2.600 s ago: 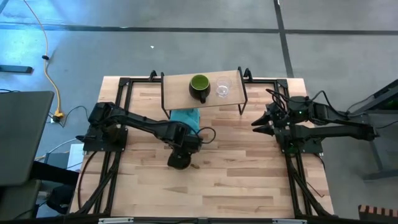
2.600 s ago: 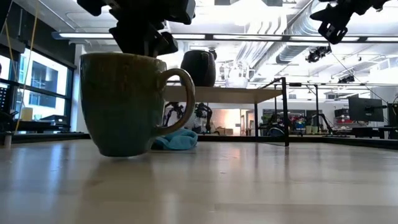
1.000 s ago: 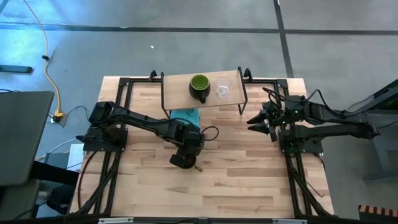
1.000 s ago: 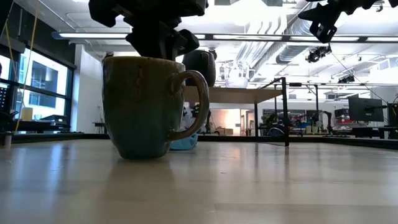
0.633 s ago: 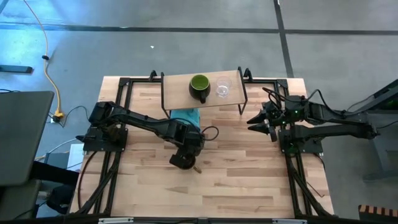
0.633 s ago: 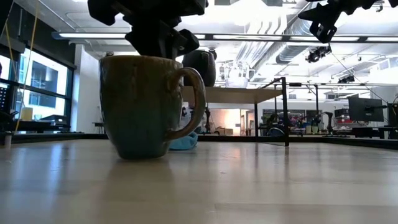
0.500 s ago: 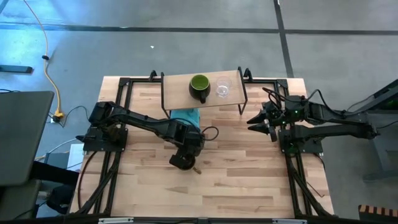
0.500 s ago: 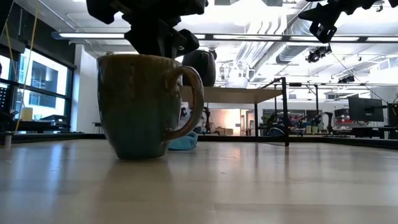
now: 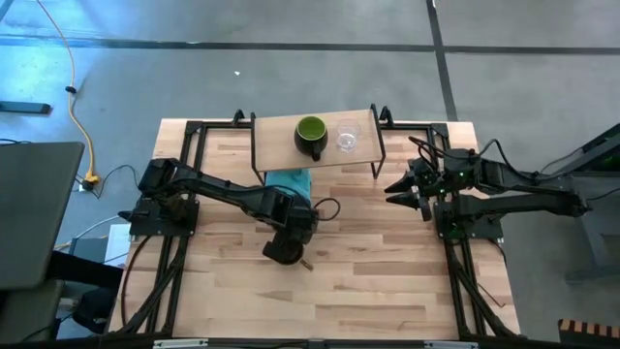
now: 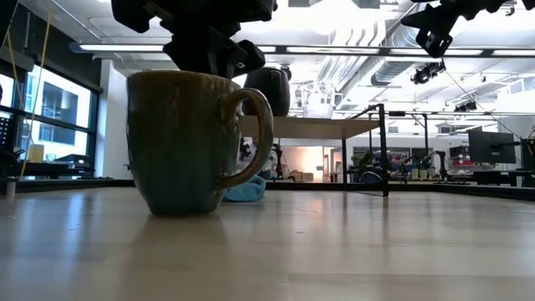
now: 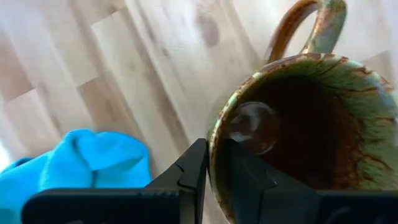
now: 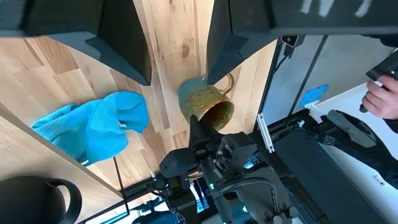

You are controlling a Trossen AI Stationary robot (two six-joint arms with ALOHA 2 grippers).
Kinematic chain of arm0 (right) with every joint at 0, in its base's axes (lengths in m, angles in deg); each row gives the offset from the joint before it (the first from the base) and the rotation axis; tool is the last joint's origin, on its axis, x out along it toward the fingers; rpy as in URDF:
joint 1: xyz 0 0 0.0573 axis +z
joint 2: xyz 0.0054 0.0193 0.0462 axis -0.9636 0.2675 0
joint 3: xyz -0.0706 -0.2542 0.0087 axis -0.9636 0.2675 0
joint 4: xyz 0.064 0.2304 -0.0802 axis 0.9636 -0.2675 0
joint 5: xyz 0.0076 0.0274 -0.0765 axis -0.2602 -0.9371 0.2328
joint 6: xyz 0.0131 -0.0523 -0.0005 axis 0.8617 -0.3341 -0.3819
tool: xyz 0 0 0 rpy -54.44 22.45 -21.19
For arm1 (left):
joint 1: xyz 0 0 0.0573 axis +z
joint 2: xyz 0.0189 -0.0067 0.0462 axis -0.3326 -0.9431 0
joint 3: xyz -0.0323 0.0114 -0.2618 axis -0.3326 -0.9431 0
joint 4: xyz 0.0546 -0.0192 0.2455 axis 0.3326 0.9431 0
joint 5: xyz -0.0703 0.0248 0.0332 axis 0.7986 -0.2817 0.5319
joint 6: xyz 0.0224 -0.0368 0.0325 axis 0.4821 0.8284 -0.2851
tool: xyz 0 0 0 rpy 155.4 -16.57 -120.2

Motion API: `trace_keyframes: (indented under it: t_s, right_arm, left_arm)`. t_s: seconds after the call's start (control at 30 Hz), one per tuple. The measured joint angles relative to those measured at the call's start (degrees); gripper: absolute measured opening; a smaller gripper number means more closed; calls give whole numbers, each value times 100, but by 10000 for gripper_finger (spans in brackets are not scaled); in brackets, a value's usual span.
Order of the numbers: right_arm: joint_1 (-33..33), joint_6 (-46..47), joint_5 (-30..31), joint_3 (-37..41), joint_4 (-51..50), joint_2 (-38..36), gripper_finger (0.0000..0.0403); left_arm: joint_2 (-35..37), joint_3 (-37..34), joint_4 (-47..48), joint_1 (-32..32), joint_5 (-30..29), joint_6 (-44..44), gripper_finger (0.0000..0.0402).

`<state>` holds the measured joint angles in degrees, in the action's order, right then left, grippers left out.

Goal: Stack small to large cups/mugs on shelf
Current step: Put the green mug on the shelf

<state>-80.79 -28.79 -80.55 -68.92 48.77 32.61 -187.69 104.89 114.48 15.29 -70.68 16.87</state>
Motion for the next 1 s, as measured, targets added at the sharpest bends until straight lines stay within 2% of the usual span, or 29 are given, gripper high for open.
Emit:
trace_keyframes:
  t_s: [0.27,0.47,0.7,0.83,1.0]
  right_arm:
    - [-2,-186,2,0,0,0,144]
    - [-1,-230,2,0,0,0,144]
    - [-1,-234,2,0,-20,0,144]
    - [-2,-234,2,1,-66,0,144]
    - [-2,-234,2,0,-63,0,144]
  left_arm:
    - [-2,0,-199,0,-526,10,47]
    - [-2,0,-287,-2,-588,30,47]
    - [-2,0,-306,7,-271,190,47]
    - [-2,0,-307,7,111,329,47]
    - [-2,0,-306,2,149,294,47]
